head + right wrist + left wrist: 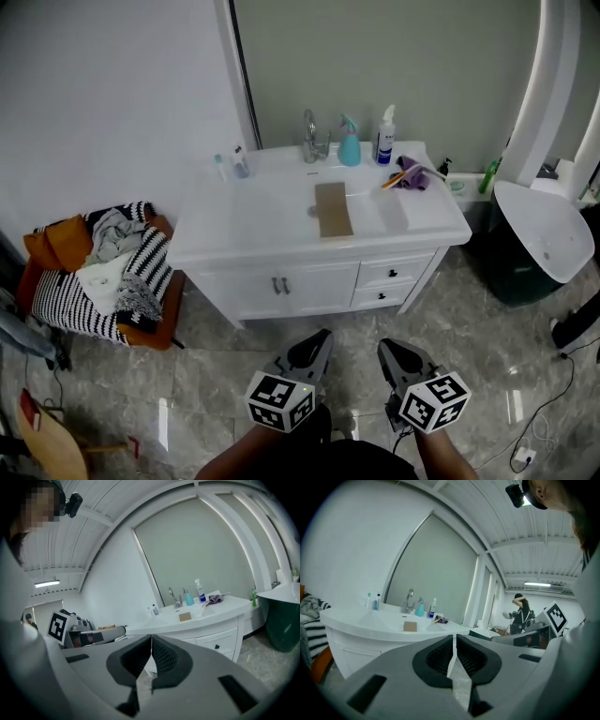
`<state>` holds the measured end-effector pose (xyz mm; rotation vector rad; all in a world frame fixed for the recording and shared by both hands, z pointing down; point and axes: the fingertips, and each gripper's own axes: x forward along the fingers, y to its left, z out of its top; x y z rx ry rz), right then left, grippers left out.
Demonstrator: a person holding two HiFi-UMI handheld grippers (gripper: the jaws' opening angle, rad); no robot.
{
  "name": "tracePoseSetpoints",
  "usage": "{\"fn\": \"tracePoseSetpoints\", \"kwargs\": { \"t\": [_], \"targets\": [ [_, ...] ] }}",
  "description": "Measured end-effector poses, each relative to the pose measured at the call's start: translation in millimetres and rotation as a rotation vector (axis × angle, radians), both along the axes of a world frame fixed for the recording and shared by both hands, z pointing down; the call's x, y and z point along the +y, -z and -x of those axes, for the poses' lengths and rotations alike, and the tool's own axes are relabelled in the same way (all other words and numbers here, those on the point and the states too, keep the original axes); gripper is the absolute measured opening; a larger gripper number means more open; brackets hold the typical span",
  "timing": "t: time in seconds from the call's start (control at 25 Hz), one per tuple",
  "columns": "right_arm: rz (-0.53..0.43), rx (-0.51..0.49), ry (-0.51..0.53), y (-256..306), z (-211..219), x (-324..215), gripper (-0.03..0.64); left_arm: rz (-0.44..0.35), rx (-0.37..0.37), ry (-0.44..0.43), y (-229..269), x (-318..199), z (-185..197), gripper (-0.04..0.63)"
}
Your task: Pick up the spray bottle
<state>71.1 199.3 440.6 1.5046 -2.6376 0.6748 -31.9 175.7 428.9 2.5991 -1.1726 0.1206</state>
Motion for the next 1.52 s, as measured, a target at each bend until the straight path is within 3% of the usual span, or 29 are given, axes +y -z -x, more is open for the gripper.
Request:
{"fn": "tracePoseSetpoints", "kwargs": {
  "t": [1.0,1.52],
  "targets": [
    [0.016,0.048,-0.006,7,53,-159,0.006,0.032,0.025,-0.055,-1,-157,40,0.024],
    [0.041,0.054,-0.023,-5,69,-208,0.006,0.055,0.01,-0.077,-18,-205,64,0.023]
  ]
}}
